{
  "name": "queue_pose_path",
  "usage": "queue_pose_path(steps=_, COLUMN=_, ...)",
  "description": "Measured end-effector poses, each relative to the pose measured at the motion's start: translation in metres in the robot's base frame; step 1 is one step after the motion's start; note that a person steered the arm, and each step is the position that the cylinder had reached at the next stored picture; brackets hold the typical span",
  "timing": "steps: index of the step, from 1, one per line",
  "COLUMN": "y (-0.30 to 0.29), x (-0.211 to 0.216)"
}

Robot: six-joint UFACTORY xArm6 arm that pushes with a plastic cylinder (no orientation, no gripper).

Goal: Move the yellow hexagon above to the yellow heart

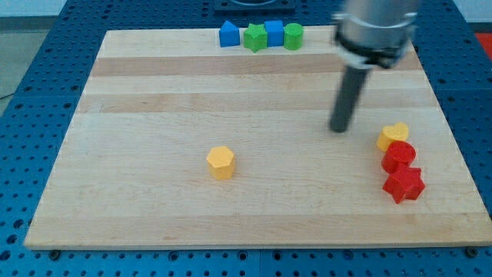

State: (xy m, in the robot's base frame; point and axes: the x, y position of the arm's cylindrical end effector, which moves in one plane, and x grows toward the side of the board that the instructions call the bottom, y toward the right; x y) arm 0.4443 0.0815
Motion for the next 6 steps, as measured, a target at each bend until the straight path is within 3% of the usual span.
queue_pose_path(steps=2, y=-0.222, x=0.02)
queue_pose_path(steps=3, y=-0.228, x=0.071)
queue_pose_path(steps=4, y=-0.179, x=0.085)
queue_pose_path(steps=6, y=-0.053, x=0.021)
